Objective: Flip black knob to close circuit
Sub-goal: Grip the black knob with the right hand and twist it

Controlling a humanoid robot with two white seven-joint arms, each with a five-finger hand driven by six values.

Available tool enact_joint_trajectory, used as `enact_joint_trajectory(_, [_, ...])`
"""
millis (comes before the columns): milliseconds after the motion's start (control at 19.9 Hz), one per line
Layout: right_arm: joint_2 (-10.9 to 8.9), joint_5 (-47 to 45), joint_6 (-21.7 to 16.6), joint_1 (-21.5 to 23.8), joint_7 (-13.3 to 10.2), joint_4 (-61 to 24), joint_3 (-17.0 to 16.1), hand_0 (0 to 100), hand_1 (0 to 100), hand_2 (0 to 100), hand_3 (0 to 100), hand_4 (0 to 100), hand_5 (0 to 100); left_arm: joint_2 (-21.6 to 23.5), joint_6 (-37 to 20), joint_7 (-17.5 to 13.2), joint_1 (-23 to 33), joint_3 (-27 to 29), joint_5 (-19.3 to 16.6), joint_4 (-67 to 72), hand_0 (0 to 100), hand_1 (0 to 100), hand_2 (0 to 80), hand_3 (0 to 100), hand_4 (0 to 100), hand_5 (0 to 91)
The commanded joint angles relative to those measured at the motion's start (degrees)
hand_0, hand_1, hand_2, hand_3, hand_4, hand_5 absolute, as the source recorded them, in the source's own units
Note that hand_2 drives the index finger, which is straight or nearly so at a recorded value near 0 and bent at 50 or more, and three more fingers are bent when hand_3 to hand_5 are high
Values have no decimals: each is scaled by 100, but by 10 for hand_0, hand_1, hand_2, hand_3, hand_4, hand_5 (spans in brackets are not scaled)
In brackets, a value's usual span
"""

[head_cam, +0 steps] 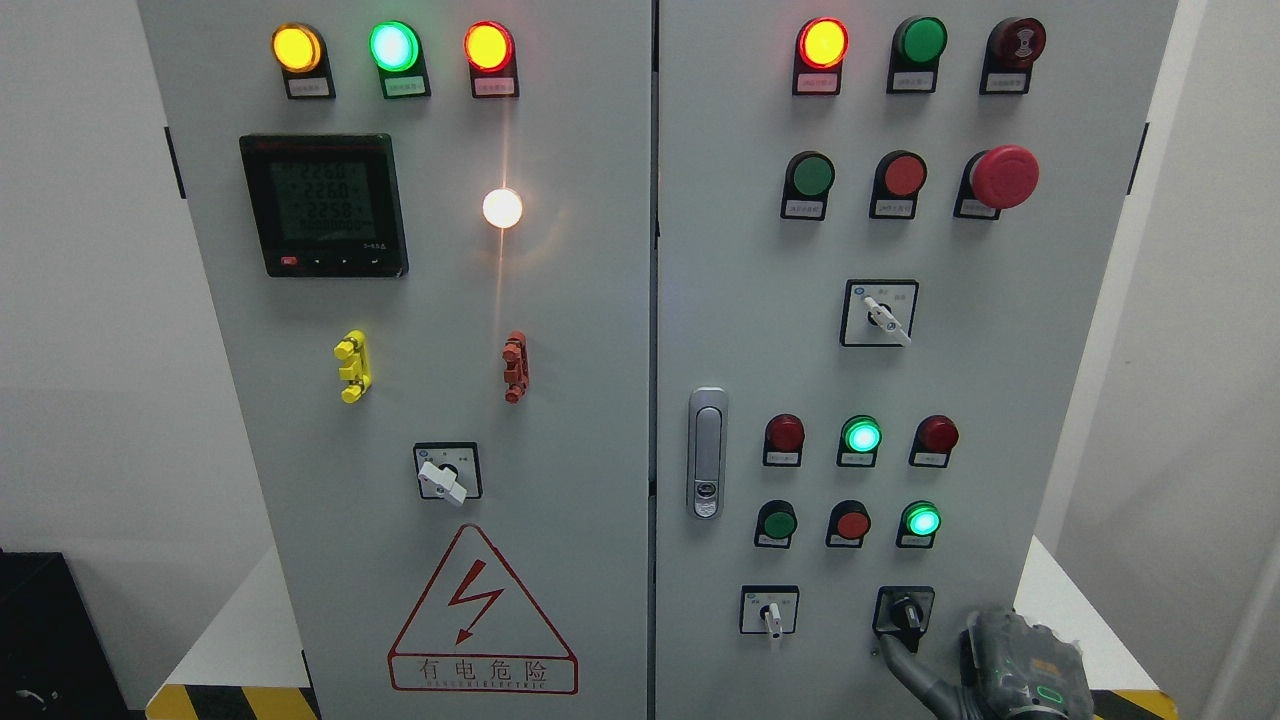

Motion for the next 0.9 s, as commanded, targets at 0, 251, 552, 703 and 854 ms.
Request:
enact_joint_trajectory(0, [-6, -3, 4, -1, -22, -23, -46, 0, 0, 900, 1000, 938, 938, 0, 0, 4, 0, 0, 0, 0, 120, 556, 0, 0, 0, 0])
enact_joint_trajectory(251, [-24, -3, -31, -1, -22, -23, -99, 0, 0, 902, 1000, 938, 938, 0, 0, 4, 0, 0, 0, 0, 120, 556, 0, 0, 0, 0])
enact_joint_trajectory(552, [-32, -3, -75, 25, -22, -84, -117, 0, 0, 901, 1000, 937, 935, 0, 0, 4, 0, 0, 0, 0, 120, 556, 0, 0, 0, 0])
enact_joint_trajectory(703, [-41, -3, -84, 25, -22, -84, -125, 0, 0, 902, 1000, 937, 934, 0, 0, 4, 0, 0, 0, 0, 120, 556, 0, 0, 0, 0])
enact_joint_trajectory(854, [-138, -3, -84, 51, -22, -84, -134, 0, 0, 901, 1000, 936, 933, 0, 0, 4, 0, 0, 0, 0, 120, 556, 0, 0, 0, 0])
